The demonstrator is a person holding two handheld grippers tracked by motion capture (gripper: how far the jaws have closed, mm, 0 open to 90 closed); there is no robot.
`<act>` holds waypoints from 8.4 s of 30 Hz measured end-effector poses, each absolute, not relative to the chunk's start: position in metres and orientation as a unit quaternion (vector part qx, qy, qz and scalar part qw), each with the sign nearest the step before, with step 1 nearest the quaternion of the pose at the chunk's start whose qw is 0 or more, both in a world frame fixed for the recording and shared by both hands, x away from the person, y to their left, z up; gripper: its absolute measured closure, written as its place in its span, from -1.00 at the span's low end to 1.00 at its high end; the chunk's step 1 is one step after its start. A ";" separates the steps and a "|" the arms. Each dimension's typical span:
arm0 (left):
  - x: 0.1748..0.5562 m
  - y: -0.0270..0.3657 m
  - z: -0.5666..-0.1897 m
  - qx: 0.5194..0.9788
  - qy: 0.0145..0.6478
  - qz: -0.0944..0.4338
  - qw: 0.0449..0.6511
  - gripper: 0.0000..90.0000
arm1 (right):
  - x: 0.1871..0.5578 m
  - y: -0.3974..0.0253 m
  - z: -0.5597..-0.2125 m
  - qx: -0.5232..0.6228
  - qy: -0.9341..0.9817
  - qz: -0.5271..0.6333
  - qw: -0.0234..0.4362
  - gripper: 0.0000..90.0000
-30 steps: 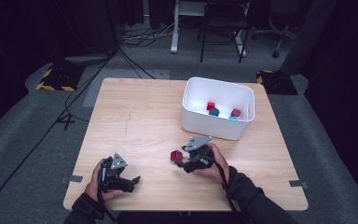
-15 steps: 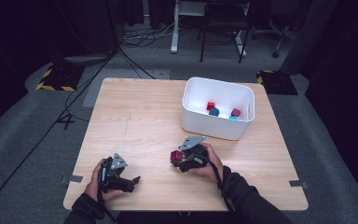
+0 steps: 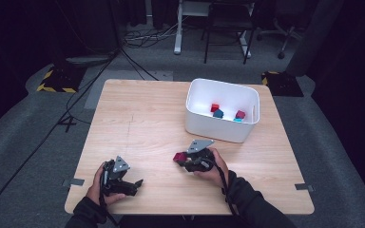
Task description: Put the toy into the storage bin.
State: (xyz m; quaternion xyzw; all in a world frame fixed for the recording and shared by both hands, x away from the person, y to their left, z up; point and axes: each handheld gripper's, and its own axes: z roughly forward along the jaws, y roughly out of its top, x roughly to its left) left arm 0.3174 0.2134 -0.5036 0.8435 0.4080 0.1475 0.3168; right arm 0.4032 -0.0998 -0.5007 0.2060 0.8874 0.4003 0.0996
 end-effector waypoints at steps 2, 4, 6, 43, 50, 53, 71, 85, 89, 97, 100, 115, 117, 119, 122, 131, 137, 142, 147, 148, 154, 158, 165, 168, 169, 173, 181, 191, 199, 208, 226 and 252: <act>0.317 0.213 -0.504 0.843 0.408 0.147 0.317 -0.98 | 0.401 -0.102 -0.500 0.212 0.887 0.398 0.098 0.31; 0.317 0.213 -0.504 0.843 0.408 0.146 0.317 -0.99 | 0.400 -0.105 -0.500 0.208 0.888 0.398 0.101 0.31; 0.317 0.213 -0.504 0.843 0.408 0.146 0.317 -0.98 | 0.399 -0.110 -0.499 0.204 0.891 0.393 0.103 0.31; 0.317 0.214 -0.504 0.844 0.408 0.147 0.317 -0.99 | 0.367 -0.214 -0.460 0.230 0.867 0.418 0.144 0.32; 0.317 0.214 -0.504 0.844 0.408 0.147 0.317 -0.99 | 0.366 -0.221 -0.445 0.233 0.864 0.418 0.158 0.32; 0.317 0.214 -0.504 0.844 0.407 0.148 0.316 -0.99 | 0.366 -0.223 -0.437 0.236 0.859 0.424 0.162 0.32; 0.317 0.214 -0.504 0.844 0.408 0.147 0.317 -0.99 | 0.371 -0.245 -0.393 0.256 0.839 0.443 0.187 0.32; 0.317 0.214 -0.504 0.844 0.408 0.147 0.317 -0.99 | 0.378 -0.255 -0.363 0.267 0.825 0.452 0.211 0.32; 0.317 0.214 -0.504 0.843 0.408 0.147 0.317 -0.99 | 0.380 -0.256 -0.355 0.266 0.821 0.456 0.216 0.32; 0.317 0.214 -0.504 0.843 0.408 0.148 0.318 -0.99 | 0.385 -0.256 -0.342 0.267 0.814 0.462 0.230 0.32; 0.317 0.214 -0.504 0.844 0.407 0.147 0.317 -0.99 | 0.387 -0.256 -0.338 0.271 0.810 0.465 0.232 0.32; 0.317 0.214 -0.504 0.843 0.408 0.148 0.318 -0.99 | 0.410 -0.252 -0.330 0.290 0.800 0.458 0.258 0.32; 0.317 0.214 -0.504 0.843 0.408 0.148 0.318 -0.99 | 0.414 -0.252 -0.331 0.290 0.799 0.459 0.260 0.32; 0.317 0.214 -0.504 0.843 0.409 0.147 0.317 -0.99 | 0.418 -0.251 -0.331 0.297 0.796 0.456 0.265 0.32; 0.317 0.214 -0.504 0.843 0.408 0.147 0.318 -0.99 | 0.426 -0.250 -0.330 0.303 0.793 0.460 0.262 0.32; 0.317 0.214 -0.504 0.844 0.407 0.147 0.317 -0.99 | 0.447 -0.238 -0.330 0.320 0.797 0.437 0.268 0.32; 0.317 0.214 -0.504 0.843 0.408 0.148 0.317 -0.99 | 0.459 -0.228 -0.333 0.321 0.798 0.434 0.269 0.32; 0.317 0.214 -0.504 0.844 0.407 0.147 0.318 -0.99 | 0.466 -0.221 -0.335 0.328 0.801 0.428 0.262 0.32; 0.317 0.214 -0.504 0.844 0.407 0.147 0.317 -0.99 | 0.473 -0.217 -0.336 0.325 0.807 0.414 0.265 0.32; 0.317 0.214 -0.504 0.843 0.407 0.147 0.319 -0.99 | 0.475 -0.216 -0.336 0.327 0.807 0.415 0.263 0.32; 0.317 0.214 -0.504 0.843 0.408 0.148 0.318 -0.99 | 0.481 -0.214 -0.338 0.335 0.808 0.406 0.265 0.32; 0.317 0.214 -0.504 0.843 0.408 0.148 0.318 -0.99 | 0.482 -0.214 -0.340 0.341 0.807 0.405 0.261 0.31; 0.317 0.214 -0.504 0.844 0.407 0.147 0.318 -0.99 | 0.483 -0.214 -0.340 0.346 0.809 0.392 0.266 0.23; 0.317 0.214 -0.504 0.843 0.407 0.147 0.318 -0.99 | 0.482 -0.215 -0.340 0.341 0.812 0.392 0.266 0.23; 0.317 0.214 -0.504 0.844 0.407 0.147 0.317 -0.99 | 0.482 -0.214 -0.340 0.343 0.811 0.392 0.265 0.22; 0.317 0.214 -0.504 0.843 0.408 0.148 0.317 -0.99 | 0.481 -0.213 -0.340 0.343 0.811 0.394 0.262 0.22; 0.317 0.214 -0.504 0.844 0.407 0.147 0.317 -0.99 | 0.479 -0.213 -0.340 0.338 0.813 0.395 0.261 0.14; 0.317 0.214 -0.504 0.844 0.407 0.147 0.317 -0.99 | 0.469 -0.221 -0.339 0.336 0.808 0.409 0.259 -0.14; 0.317 0.214 -0.504 0.844 0.407 0.147 0.317 -0.99 | 0.455 -0.227 -0.339 0.328 0.811 0.406 0.266 -0.34; 0.317 0.214 -0.504 0.844 0.407 0.147 0.317 -0.99 | 0.433 -0.228 -0.339 0.298 0.817 0.416 0.267 -0.38; 0.317 0.214 -0.504 0.844 0.407 0.147 0.317 -0.99 | 0.397 -0.245 -0.346 0.270 0.820 0.422 0.278 -0.40; 0.317 0.214 -0.504 0.844 0.407 0.147 0.316 -0.99 | 0.362 -0.273 -0.391 0.269 0.830 0.404 0.273 -0.41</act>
